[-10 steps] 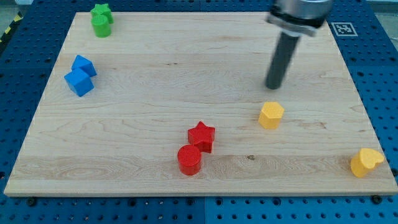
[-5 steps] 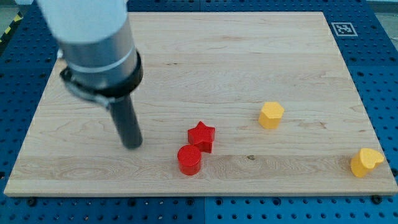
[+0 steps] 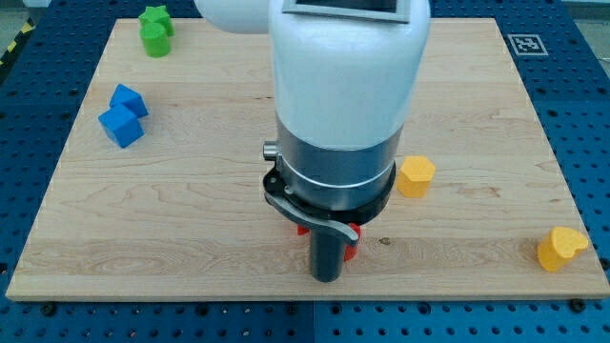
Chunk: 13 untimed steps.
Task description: Push the red circle above the yellow heart
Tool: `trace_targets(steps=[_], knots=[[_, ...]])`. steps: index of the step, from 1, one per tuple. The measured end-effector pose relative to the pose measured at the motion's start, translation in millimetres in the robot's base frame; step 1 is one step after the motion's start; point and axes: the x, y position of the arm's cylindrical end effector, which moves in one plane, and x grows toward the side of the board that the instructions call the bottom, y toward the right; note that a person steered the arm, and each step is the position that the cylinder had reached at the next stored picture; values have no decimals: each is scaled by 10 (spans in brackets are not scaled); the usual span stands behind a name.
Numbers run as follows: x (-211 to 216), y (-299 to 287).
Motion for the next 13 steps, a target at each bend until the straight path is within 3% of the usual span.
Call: trace_targets(steps=[3,6,9,10,12,13], knots=[[-180,400],[-1026,492],[-1069,21],[-1293,21],[-1351,-595],[-1515,-311]])
